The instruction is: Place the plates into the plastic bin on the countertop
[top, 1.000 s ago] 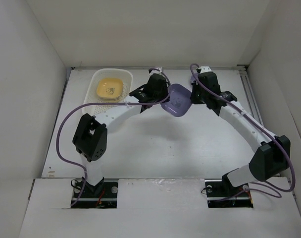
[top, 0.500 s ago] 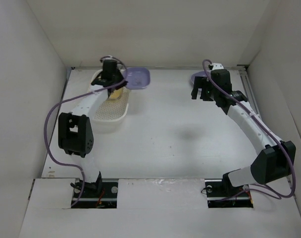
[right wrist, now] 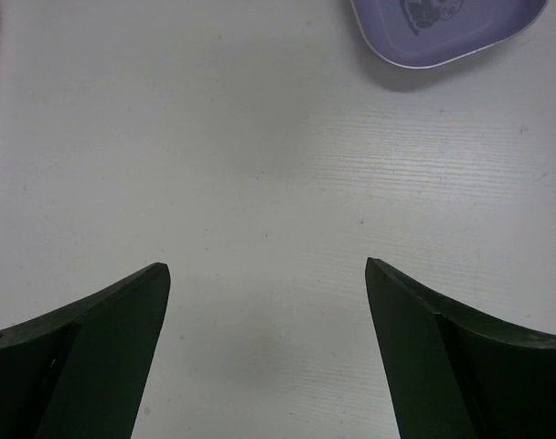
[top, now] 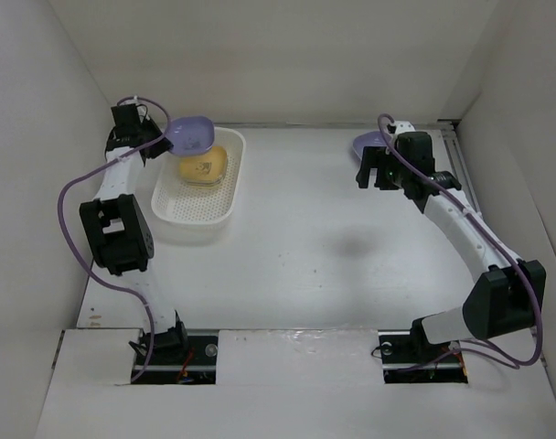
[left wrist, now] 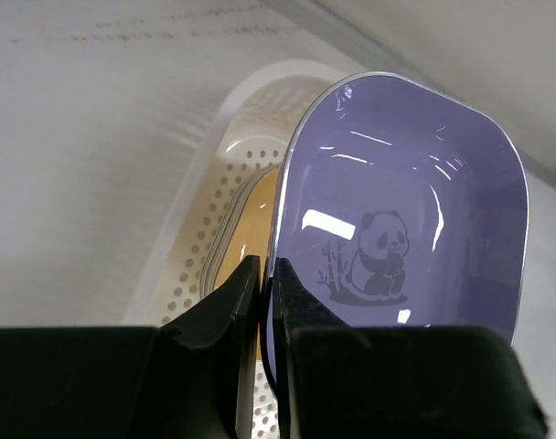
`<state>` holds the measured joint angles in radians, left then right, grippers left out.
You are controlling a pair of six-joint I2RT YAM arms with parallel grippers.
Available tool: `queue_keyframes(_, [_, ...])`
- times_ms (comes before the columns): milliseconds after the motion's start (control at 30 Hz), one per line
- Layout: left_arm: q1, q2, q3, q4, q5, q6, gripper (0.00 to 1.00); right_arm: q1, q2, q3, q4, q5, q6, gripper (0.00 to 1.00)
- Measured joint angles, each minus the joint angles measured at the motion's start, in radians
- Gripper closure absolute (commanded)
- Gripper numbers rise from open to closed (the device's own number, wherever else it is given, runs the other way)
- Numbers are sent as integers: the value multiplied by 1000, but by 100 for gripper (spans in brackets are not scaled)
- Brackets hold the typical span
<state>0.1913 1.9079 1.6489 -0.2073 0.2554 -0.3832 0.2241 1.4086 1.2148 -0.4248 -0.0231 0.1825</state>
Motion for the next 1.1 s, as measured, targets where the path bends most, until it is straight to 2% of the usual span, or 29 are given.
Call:
queue_keyframes(300, [-7, 61, 1, -50, 75, 88, 100, -18, 6, -1, 19, -45, -14, 7])
queue_keyframes(333, [-6, 61, 1, -50, 70, 88, 78, -21, 6, -1, 21, -50, -15, 7])
queue_keyframes(433, [-6, 61, 1, -55, 60, 92, 41, -27, 6, -2, 32, -64, -19, 7])
queue_keyframes(467, [-6, 61, 1, -55, 59, 87, 22, -27, 6, -3, 36, -67, -19, 7])
queue_keyframes(500, [-6, 61, 1, -55, 58, 87, 16, -27, 6, -4, 39, -70, -21, 7])
queue_keyframes(533, [-6, 61, 2, -57, 60, 82, 14, -27, 6, -5, 40, -72, -21, 7])
queue_keyframes(600, [-7, 62, 4, -60, 60, 74, 0, -31, 7, -6, 41, -78, -21, 6])
queue_keyframes(767, [-16, 51, 13, -65, 92, 51, 0, -56, 60, 5, 81, -75, -3, 4])
queue_keyframes(867, [-34, 2, 13, -76, 94, 32, 0, -92, 189, 87, 81, -13, 30, 4])
queue_keyframes(1100, [-65, -220, 12, -62, 142, -8, 0, -203, 524, 337, 57, 103, 161, 6])
